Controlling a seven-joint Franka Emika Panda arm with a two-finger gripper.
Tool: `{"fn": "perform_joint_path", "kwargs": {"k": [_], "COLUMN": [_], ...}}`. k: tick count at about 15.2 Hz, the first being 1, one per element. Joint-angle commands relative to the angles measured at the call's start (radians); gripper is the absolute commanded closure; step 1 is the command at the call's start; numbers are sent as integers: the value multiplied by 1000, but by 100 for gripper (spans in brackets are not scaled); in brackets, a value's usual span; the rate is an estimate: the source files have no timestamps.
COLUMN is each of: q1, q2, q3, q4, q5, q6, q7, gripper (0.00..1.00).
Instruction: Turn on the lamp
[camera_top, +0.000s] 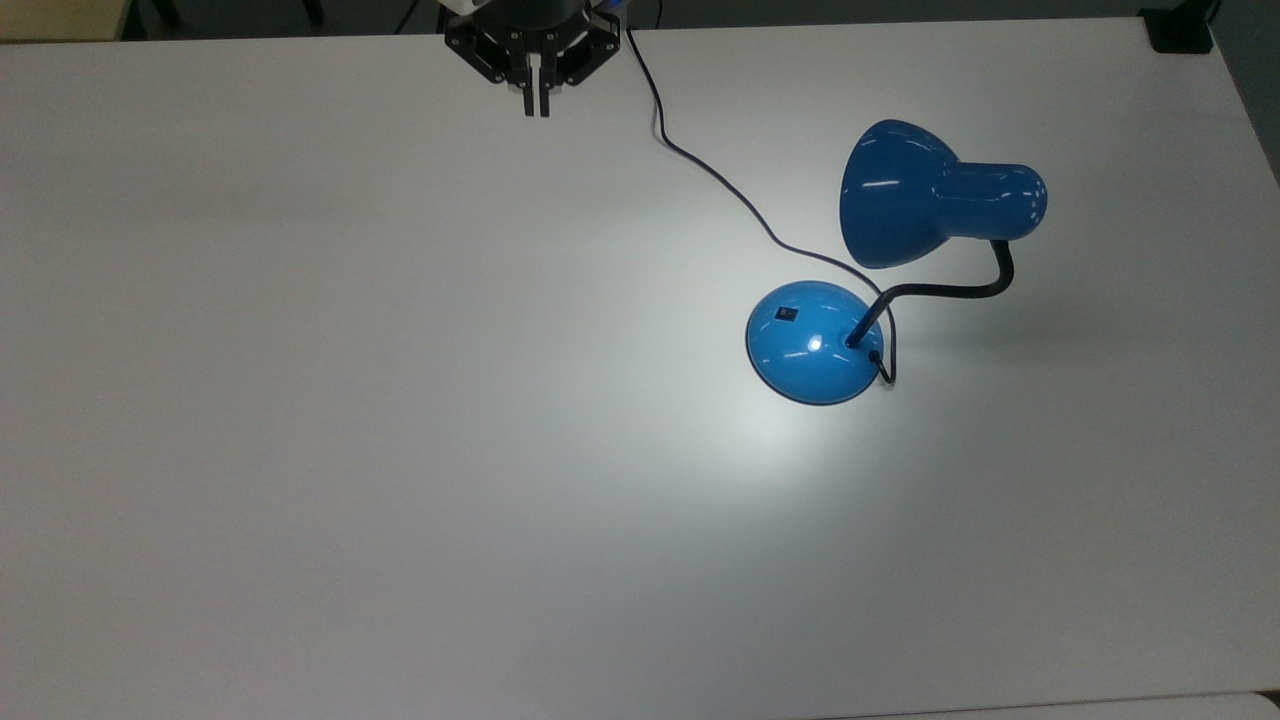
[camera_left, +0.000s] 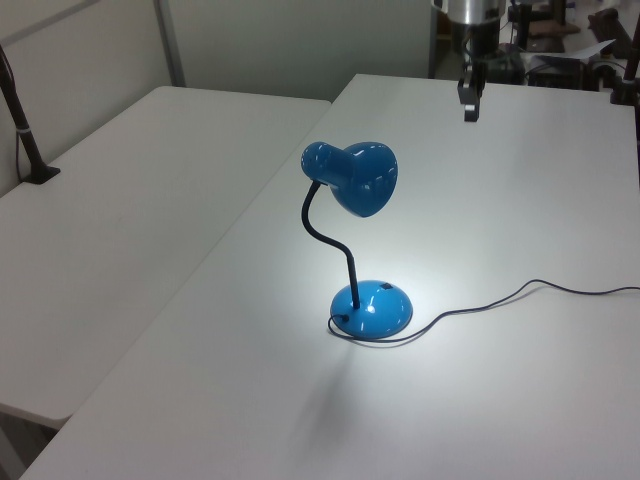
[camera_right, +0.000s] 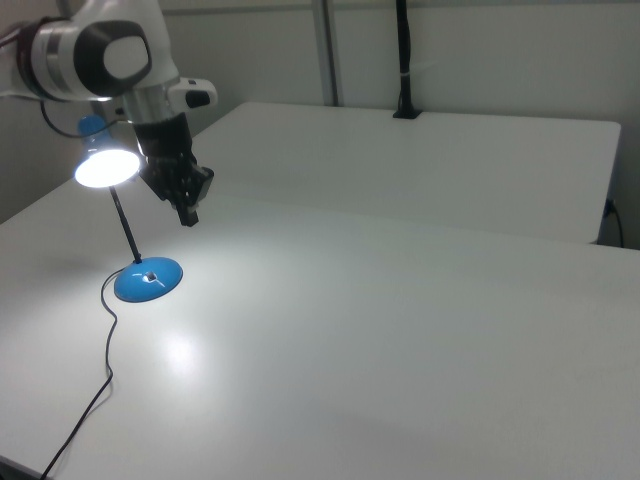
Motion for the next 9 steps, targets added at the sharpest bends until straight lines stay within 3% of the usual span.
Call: {"fn": "perform_joint_path", "kwargs": {"k": [1,4,9], "q1": [-18,-35,-38], "q2": [2,-12,-22], "q3": [2,2,0], "q4": [76,76,78], "q5": [-16,-17,-19], "q6": [-100,-97,-86], "q7": [25,25,25], "gripper": [39,0,0]}}
